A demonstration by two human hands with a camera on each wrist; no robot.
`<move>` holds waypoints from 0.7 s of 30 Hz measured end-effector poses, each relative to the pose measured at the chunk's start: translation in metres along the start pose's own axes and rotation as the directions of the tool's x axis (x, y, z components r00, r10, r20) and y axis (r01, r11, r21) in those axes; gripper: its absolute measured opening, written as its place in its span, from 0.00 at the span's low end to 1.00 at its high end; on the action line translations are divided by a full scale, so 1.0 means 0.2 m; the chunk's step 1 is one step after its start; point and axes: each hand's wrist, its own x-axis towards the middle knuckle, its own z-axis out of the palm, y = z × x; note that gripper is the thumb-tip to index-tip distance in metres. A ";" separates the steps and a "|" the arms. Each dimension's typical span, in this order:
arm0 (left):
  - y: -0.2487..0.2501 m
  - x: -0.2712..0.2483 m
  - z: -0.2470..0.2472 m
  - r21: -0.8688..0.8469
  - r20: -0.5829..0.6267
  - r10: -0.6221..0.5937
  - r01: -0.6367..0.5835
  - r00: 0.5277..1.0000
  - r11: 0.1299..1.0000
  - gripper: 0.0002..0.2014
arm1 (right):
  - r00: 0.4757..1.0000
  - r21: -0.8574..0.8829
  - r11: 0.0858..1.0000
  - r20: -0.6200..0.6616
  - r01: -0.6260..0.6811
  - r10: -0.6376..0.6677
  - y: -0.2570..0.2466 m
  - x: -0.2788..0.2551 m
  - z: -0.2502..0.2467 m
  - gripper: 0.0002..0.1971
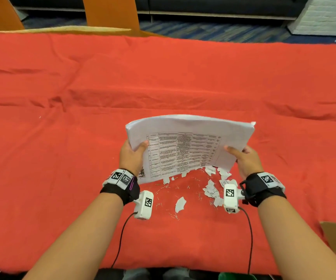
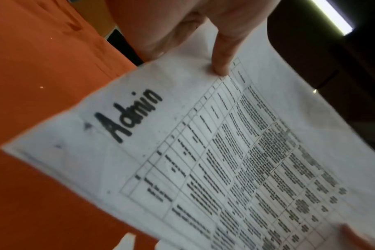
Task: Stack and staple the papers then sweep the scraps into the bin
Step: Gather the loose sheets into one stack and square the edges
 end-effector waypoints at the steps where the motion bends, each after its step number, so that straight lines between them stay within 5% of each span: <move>1: 0.03 0.01 0.00 -0.019 0.000 0.012 -0.012 1.000 1.000 0.10 | 1.000 0.004 1.000 -0.003 0.013 -0.013 -0.02 0.01 -0.02 0.08; 5: 0.08 0.03 0.00 -0.147 0.011 -0.011 0.013 1.000 0.989 0.08 | 0.993 0.133 0.990 -0.101 -0.045 0.059 -0.02 0.03 -0.07 0.31; 8: 0.05 -0.01 0.05 -0.263 0.012 -0.115 0.114 0.993 0.958 0.10 | 0.974 0.339 0.914 0.039 -0.223 0.224 0.03 -0.03 0.01 0.57; 11: 0.02 -0.09 0.13 -0.347 0.039 -0.218 0.218 0.975 0.912 0.14 | 0.953 0.450 0.841 0.174 -0.300 0.247 0.05 -0.08 0.12 0.50; 15: -0.06 -0.18 0.19 -0.333 0.089 -0.243 0.259 0.966 0.907 0.13 | 0.965 0.575 0.775 0.171 -0.261 0.198 0.03 -0.08 0.16 0.32; 21: -0.03 -0.11 0.11 -0.168 0.132 -0.131 0.152 0.983 0.974 0.10 | 1.000 0.256 0.967 0.015 -0.009 0.005 -0.08 -0.03 0.05 0.30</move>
